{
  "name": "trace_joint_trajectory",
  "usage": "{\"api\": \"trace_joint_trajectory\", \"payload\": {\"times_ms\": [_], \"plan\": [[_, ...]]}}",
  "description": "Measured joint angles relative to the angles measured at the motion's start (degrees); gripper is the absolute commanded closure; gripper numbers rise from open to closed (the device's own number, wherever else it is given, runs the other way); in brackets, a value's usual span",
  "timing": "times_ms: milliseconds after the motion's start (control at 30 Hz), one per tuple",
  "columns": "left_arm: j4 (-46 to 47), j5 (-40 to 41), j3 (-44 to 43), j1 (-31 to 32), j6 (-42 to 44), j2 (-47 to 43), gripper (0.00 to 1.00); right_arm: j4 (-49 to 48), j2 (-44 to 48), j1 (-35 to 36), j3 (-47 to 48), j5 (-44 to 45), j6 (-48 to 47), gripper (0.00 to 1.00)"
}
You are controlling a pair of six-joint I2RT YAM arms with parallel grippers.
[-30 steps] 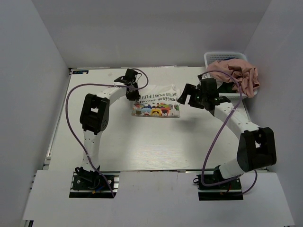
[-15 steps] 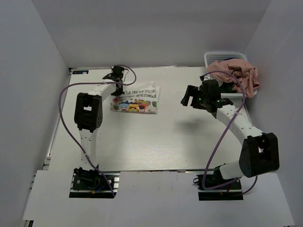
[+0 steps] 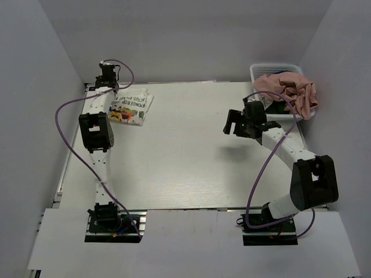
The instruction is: Fold and stack the t-shirts
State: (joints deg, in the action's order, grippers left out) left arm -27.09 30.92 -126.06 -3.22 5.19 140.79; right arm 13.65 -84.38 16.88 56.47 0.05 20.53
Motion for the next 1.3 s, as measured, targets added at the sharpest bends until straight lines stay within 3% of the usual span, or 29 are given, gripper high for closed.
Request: {"api": "trace_joint_trajectory", "payload": {"times_ms": [167, 367, 400, 433, 533, 767, 867, 967, 1167, 1300], "plan": [[0.52, 1.57, -5.84, -2.05, 3.80, 6.93, 1.00, 1.01, 0.22, 0.00, 0.11, 2.91, 0.09, 0.10], [0.24, 1.22, -5.95, -5.42, 3.56, 7.67, 0.99, 2.34, 3.13, 0.00, 0.09, 5.20, 0.50, 0.10], [0.35, 1.20, -5.95, -5.97, 3.34, 7.50, 0.84, 2.56, 3.67, 0.00, 0.09, 5.40, 0.63, 0.10], [0.42, 1.18, -5.95, -6.34, 3.08, 7.37, 0.29, 2.73, 4.22, 0.00, 0.09, 5.51, 0.87, 0.10], [0.76, 1.31, -5.88, -7.72, 2.21, 6.97, 0.00, 2.99, 5.18, 0.00, 0.09, 5.57, 1.49, 0.10], [-2.99, 0.59, -6.49, -7.93, -3.37, 3.54, 0.00, 3.39, 7.78, 0.00, -0.28, 5.38, 2.16, 0.10], [-3.39, -3.37, 4.68, -6.71, -8.31, -8.24, 0.00, 2.82, 10.69, 0.00, -1.73, 4.68, 3.08, 0.10], [1.86, -10.34, 23.15, -3.89, -13.79, -26.58, 0.00, 1.84, 13.84, 0.00, -4.42, 3.65, 4.31, 0.10], [17.49, -24.26, 61.57, 10.62, -24.94, -64.65, 0.00, 1.16, 18.21, 0.00, -11.54, 2.75, 5.79, 0.10], [24.65, -30.34, 81.24, 16.26, -29.33, -78.93, 0.00, 0.72, 22.67, 0.00, -16.39, 2.80, 5.90, 0.10]]}}
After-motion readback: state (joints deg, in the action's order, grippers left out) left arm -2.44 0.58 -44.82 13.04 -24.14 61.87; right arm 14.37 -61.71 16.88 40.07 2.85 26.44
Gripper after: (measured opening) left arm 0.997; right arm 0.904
